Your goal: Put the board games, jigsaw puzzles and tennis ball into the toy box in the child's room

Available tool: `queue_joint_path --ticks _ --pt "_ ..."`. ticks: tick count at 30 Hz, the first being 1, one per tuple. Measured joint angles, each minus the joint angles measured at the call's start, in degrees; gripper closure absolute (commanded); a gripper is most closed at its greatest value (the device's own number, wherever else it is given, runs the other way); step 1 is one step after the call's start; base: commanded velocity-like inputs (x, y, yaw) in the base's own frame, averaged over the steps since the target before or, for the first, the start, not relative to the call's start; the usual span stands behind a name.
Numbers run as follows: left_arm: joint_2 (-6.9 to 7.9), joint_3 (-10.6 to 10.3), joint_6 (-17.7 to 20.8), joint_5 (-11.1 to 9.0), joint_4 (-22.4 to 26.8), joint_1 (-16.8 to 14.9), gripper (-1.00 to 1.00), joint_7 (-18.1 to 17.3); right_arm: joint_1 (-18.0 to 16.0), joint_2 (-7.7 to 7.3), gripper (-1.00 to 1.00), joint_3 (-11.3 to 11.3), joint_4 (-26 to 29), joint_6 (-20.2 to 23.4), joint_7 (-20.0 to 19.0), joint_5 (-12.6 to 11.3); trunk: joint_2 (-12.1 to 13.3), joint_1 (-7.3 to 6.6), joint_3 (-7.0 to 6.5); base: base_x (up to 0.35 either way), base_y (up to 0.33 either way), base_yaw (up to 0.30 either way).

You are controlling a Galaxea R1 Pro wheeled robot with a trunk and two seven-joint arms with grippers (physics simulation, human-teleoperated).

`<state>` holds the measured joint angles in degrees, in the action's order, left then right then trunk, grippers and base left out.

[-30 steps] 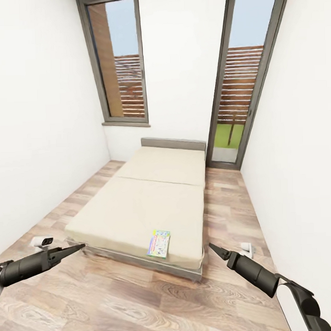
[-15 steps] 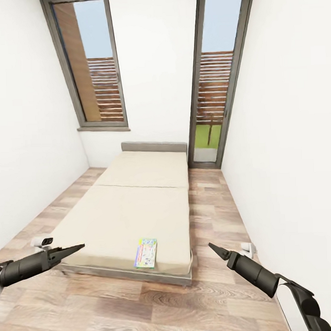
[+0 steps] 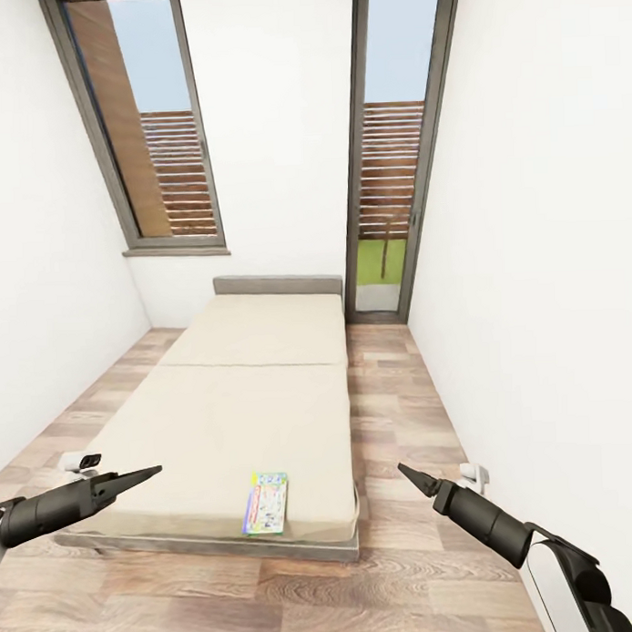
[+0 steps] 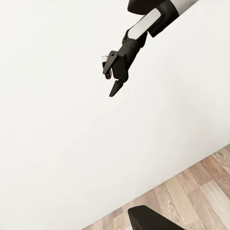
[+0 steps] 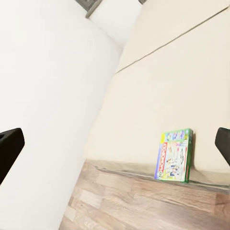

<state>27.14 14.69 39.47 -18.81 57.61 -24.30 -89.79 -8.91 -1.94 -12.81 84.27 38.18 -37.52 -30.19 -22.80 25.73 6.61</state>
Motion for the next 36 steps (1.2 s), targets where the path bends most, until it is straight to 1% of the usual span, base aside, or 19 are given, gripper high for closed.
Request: queue_joint_path --ticks 13,24,29,36 --pt "0.00 0.04 0.00 0.00 -0.01 0.00 -1.00 0.00 0.00 0.06 -1.00 0.20 0.05 -0.04 0.08 0.16 0.00 0.01 -0.01 0.029 0.000 -0.001" --pt "0.00 0.04 0.00 0.00 0.01 0.00 -1.00 0.00 0.00 0.03 -1.00 0.22 0.00 -0.08 0.04 -0.16 0.00 0.00 -0.01 0.196 0.000 -0.005" --pt "0.00 0.04 0.00 0.01 -0.01 -0.01 -1.00 0.00 0.01 0.05 -1.00 0.21 0.01 0.00 0.05 -0.15 0.00 0.01 -0.15 0.052 0.000 -0.130" --pt "-0.01 0.02 0.00 0.01 0.00 -0.02 -1.00 -0.01 0.01 0.06 -1.00 0.21 0.01 0.08 0.05 -0.19 0.00 0.01 -0.51 0.011 0.000 -0.206"
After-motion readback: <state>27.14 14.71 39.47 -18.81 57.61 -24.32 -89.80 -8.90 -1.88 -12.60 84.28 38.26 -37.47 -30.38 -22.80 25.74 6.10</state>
